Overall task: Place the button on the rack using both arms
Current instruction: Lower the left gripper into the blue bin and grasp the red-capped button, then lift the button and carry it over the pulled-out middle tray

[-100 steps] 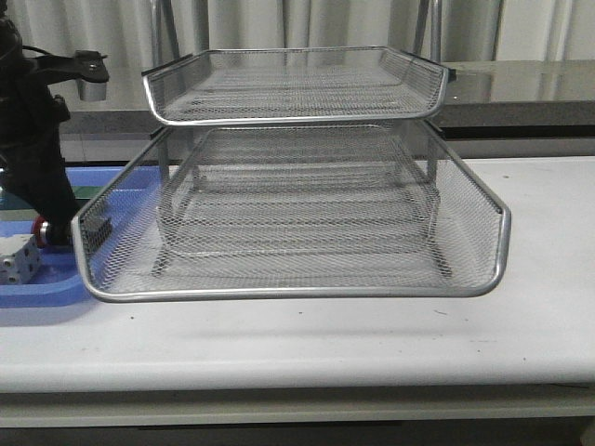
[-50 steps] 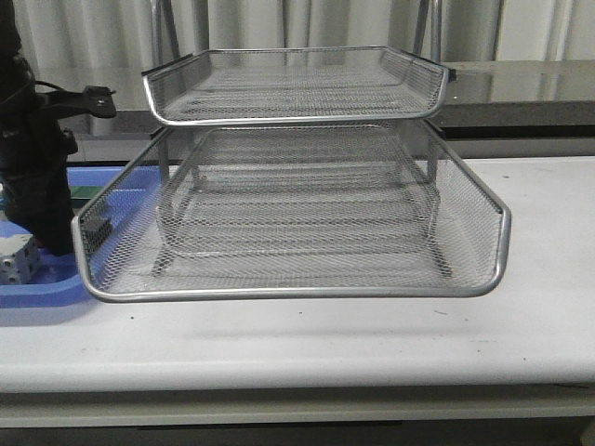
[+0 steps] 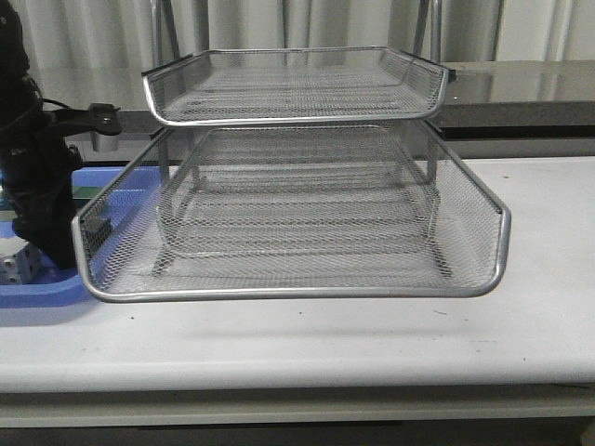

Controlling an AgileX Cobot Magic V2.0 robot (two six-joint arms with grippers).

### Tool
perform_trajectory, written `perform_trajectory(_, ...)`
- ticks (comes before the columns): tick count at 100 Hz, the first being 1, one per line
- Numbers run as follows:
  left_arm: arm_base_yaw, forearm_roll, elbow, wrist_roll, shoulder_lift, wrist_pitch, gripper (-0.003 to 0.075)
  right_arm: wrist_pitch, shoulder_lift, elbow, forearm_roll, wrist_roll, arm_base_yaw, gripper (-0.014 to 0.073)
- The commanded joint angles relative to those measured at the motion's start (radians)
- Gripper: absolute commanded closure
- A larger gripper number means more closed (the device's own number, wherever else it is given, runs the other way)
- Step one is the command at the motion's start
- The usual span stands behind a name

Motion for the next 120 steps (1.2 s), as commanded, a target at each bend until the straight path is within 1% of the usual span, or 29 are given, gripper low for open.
perform_trajectory(1, -0.005, -0.015, -0.023, 0.005, -0.039, -0.029, 0.01, -0.059, 0.014, -0.033, -0.014, 0.0, -0.002, 0.0662)
perform_trajectory(17, -0.005, -0.015, -0.023, 0.005, -0.039, -0.029, 0.0105, -0.059, 0.014, -0.033, -0.014, 0.0, -0.002, 0.0662)
perform_trajectory(22, -0.005, -0.015, -0.023, 0.005, -0.039, -0.031, 0.0131, -0.059, 0.014, -0.033, -0.014, 0.0, -0.002, 0.0662)
perform_trajectory(30, -0.005, -0.015, -0.023, 0.005, -0.039, -0.033, 0.0233, -0.059, 0.014, -0.033, -0.014, 0.0, -0.002, 0.0662)
perform_trajectory(35, -0.005, -0.015, -0.023, 0.005, -0.039, -0.033, 0.0324, -0.059, 0.014, -0.033, -0.014, 0.0, -0.002, 0.0662)
perform_trajectory(37, -0.005, -0.015, -0.023, 0.005, -0.04, -0.033, 0.0347, -0.059, 0.014, -0.033, -0.014, 0.0, -0.002, 0.0662)
perform_trajectory(45, -0.005, -0.015, -0.023, 0.005, -0.042, -0.033, 0.0479, -0.059, 0.014, -0.033, -0.014, 0.0, -0.002, 0.0662)
perform_trajectory(47, -0.005, -0.015, -0.023, 0.005, -0.045, -0.033, 0.0499, -0.059, 0.014, -0.033, -0.014, 0.0, -0.002, 0.0662)
perform_trajectory(49, -0.005, -0.015, -0.023, 0.005, -0.045, -0.033, 0.0538, -0.059, 0.014, -0.033, -0.014, 0.0, -0.002, 0.0662)
perform_trajectory(52, -0.005, -0.015, -0.025, 0.005, -0.045, -0.033, 0.0567, -0.059, 0.014, -0.033, -0.014, 0.0, -0.002, 0.0662)
perform_trajectory(56, -0.005, -0.015, -0.029, 0.005, -0.046, -0.03, 0.0629, -0.059, 0.014, -0.033, -0.014, 0.0, -0.002, 0.0662)
perform_trajectory(57, -0.005, -0.015, -0.029, 0.005, -0.046, -0.03, 0.0629, -0.059, 0.014, -0.033, -0.014, 0.0, -0.002, 0.0662)
perform_trajectory(61, -0.005, -0.015, -0.041, -0.001, -0.047, -0.019, 0.0684, -0.059, 0.014, -0.033, -0.014, 0.0, -0.002, 0.0662)
perform_trajectory(62, -0.005, -0.015, -0.042, -0.001, -0.047, -0.019, 0.0684, -0.059, 0.014, -0.033, -0.014, 0.0, -0.002, 0.0662)
perform_trajectory(63, -0.005, -0.015, -0.044, -0.003, -0.049, -0.016, 0.0707, -0.059, 0.014, -0.033, -0.014, 0.0, -0.002, 0.0662)
perform_trajectory(67, -0.005, -0.015, -0.059, -0.003, -0.05, 0.0, 0.0742, -0.059, 0.014, -0.033, -0.014, 0.0, -0.002, 0.0662)
perform_trajectory(82, -0.005, -0.021, -0.137, -0.014, -0.063, 0.078, 0.0741, -0.059, 0.014, -0.033, -0.014, 0.0, -0.002, 0.0662)
perform_trajectory(92, -0.004, -0.021, -0.197, -0.063, -0.081, 0.125, 0.0741, -0.059, 0.014, -0.033, -0.014, 0.0, -0.002, 0.0662)
perform_trajectory(100, -0.002, -0.021, -0.242, -0.089, -0.102, 0.191, 0.0741, -0.059, 0.014, -0.033, -0.014, 0.0, -0.002, 0.0662)
perform_trajectory(120, -0.002, -0.021, -0.321, -0.089, -0.172, 0.313, 0.0741, -0.059, 0.014, -0.033, -0.014, 0.0, -0.002, 0.0662)
